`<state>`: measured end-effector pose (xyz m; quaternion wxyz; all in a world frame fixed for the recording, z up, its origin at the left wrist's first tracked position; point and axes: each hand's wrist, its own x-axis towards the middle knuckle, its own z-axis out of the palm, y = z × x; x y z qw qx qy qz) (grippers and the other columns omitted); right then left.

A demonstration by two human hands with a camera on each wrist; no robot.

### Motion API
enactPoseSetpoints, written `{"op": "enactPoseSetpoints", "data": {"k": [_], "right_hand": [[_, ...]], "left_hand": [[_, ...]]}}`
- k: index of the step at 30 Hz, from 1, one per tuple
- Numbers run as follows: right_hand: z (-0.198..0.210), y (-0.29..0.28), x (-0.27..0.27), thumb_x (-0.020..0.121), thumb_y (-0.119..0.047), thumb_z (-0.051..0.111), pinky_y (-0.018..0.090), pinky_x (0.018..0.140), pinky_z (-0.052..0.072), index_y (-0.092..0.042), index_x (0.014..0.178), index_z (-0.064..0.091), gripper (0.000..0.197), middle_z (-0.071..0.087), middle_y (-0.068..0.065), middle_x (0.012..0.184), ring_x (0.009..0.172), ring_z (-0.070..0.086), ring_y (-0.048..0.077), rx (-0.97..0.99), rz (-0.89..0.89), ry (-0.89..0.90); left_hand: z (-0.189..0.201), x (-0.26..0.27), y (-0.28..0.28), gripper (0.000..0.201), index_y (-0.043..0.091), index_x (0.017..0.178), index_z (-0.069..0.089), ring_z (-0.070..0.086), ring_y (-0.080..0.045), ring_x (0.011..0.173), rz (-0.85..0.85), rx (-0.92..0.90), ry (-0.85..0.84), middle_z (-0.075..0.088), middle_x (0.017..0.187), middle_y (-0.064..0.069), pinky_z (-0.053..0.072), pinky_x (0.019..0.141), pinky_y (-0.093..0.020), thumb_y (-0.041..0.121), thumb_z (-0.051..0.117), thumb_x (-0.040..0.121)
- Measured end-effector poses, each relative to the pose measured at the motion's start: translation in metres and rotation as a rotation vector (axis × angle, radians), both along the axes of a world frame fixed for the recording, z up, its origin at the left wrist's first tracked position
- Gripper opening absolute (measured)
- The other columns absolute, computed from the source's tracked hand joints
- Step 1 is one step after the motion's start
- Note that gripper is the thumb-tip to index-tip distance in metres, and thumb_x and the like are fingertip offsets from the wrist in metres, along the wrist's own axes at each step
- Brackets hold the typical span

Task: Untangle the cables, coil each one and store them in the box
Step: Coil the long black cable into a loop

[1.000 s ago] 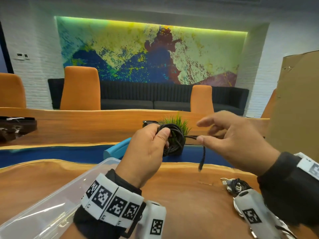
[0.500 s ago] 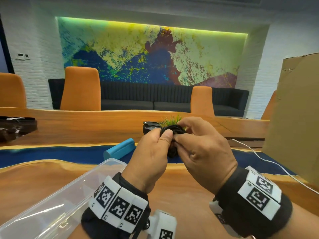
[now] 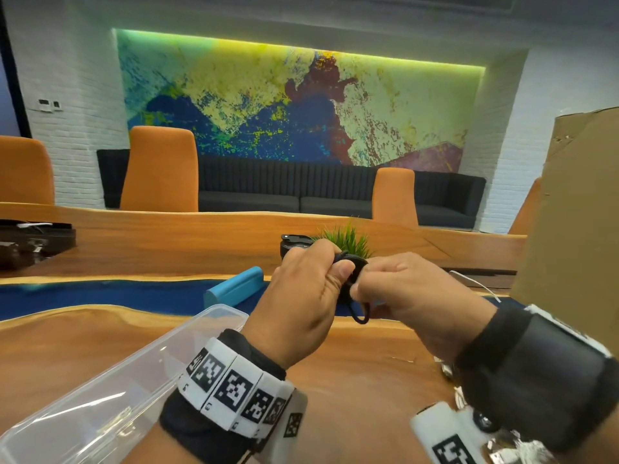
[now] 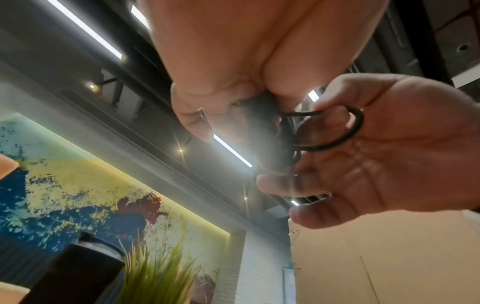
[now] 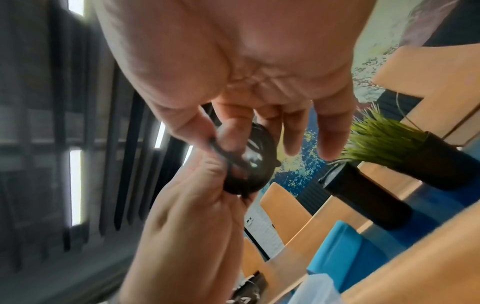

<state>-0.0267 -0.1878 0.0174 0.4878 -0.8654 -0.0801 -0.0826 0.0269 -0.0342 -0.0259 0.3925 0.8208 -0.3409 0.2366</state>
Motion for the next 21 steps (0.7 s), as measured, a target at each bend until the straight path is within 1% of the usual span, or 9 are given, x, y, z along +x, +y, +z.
{"op": "enactPoseSetpoints", "data": {"k": [2, 4, 6, 10, 12, 14, 16, 18, 21], "right_hand": [[0.003, -0.002, -0.001, 0.080, -0.016, 0.068, 0.043, 0.080, 0.053, -0.003, 0.069, 0.068, 0.017, 0.063, 0.010, 0.092, 0.087, 0.059, 0.025, -0.301, -0.038, -0.084], [0.006, -0.006, -0.001, 0.082, -0.022, 0.065, 0.030, 0.076, 0.053, -0.012, 0.069, 0.068, 0.017, 0.059, -0.004, 0.093, 0.087, 0.055, 0.011, -0.563, -0.106, -0.242], [0.011, -0.015, 0.000, 0.089, -0.026, 0.061, 0.033, 0.074, 0.053, -0.020, 0.074, 0.066, 0.017, 0.058, -0.009, 0.089, 0.082, 0.055, 0.009, -0.646, -0.134, -0.333], [0.021, -0.022, 0.004, 0.096, -0.029, 0.054, 0.031, 0.064, 0.050, -0.026, 0.080, 0.059, 0.017, 0.060, -0.007, 0.077, 0.071, 0.054, 0.010, -0.768, -0.090, -0.266], [0.018, -0.023, 0.009, 0.095, -0.024, 0.056, 0.028, 0.060, 0.049, -0.022, 0.079, 0.058, 0.016, 0.062, -0.006, 0.073, 0.067, 0.057, 0.007, -0.677, -0.056, -0.225], [0.015, -0.025, 0.012, 0.093, -0.016, 0.059, 0.022, 0.053, 0.043, -0.017, 0.078, 0.061, 0.015, 0.061, -0.007, 0.064, 0.056, 0.053, 0.003, -0.425, -0.030, -0.148], [0.015, -0.025, 0.013, 0.092, -0.015, 0.061, 0.023, 0.051, 0.035, -0.015, 0.077, 0.061, 0.016, 0.054, -0.007, 0.061, 0.054, 0.044, 0.007, -0.213, -0.004, -0.047], [0.017, -0.025, 0.012, 0.094, -0.016, 0.058, 0.025, 0.049, 0.031, -0.015, 0.079, 0.061, 0.016, 0.054, 0.001, 0.067, 0.055, 0.039, 0.012, -0.053, 0.041, 0.051], [0.020, -0.026, 0.013, 0.096, -0.021, 0.058, 0.023, 0.046, 0.031, -0.015, 0.081, 0.063, 0.018, 0.057, 0.001, 0.064, 0.050, 0.040, 0.009, 0.003, 0.068, 0.031]], "left_hand": [[0.001, 0.001, 0.002, 0.028, 0.030, 0.095, 0.047, 0.051, -0.017, 0.087, 0.010, 0.001, 0.014, 0.054, 0.092, 0.003, 0.048, 0.077, -0.047, 0.051, 0.029, 0.102], [0.000, 0.004, 0.004, 0.027, 0.030, 0.096, 0.047, 0.051, -0.018, 0.089, 0.029, 0.016, 0.034, 0.054, 0.091, 0.004, 0.047, 0.080, -0.049, 0.050, 0.030, 0.102], [0.001, 0.005, 0.005, 0.025, 0.029, 0.097, 0.048, 0.050, -0.019, 0.090, 0.038, 0.050, 0.056, 0.053, 0.091, 0.004, 0.047, 0.083, -0.050, 0.048, 0.032, 0.102], [0.004, 0.002, 0.008, 0.025, 0.029, 0.097, 0.044, 0.050, -0.023, 0.090, 0.055, 0.162, 0.118, 0.052, 0.093, 0.000, 0.047, 0.084, -0.051, 0.050, 0.030, 0.101], [0.008, 0.001, 0.010, 0.024, 0.028, 0.100, 0.044, 0.049, -0.022, 0.090, 0.076, 0.210, 0.132, 0.050, 0.093, 0.001, 0.046, 0.086, -0.050, 0.047, 0.031, 0.103], [0.012, -0.002, 0.012, 0.022, 0.026, 0.103, 0.045, 0.047, -0.018, 0.090, 0.099, 0.250, 0.124, 0.045, 0.092, 0.007, 0.045, 0.087, -0.047, 0.044, 0.032, 0.104], [0.014, -0.004, 0.012, 0.020, 0.026, 0.106, 0.044, 0.043, -0.016, 0.090, 0.117, 0.323, 0.114, 0.039, 0.089, 0.014, 0.042, 0.087, -0.042, 0.042, 0.034, 0.105], [0.011, -0.004, 0.010, 0.015, 0.027, 0.102, 0.041, 0.039, -0.015, 0.088, 0.138, 0.397, 0.096, 0.034, 0.085, 0.017, 0.038, 0.086, -0.040, 0.041, 0.036, 0.105], [0.006, 0.000, 0.008, 0.020, 0.027, 0.096, 0.043, 0.041, -0.016, 0.087, 0.165, 0.418, 0.033, 0.038, 0.082, 0.016, 0.039, 0.083, -0.040, 0.045, 0.042, 0.101]]}}
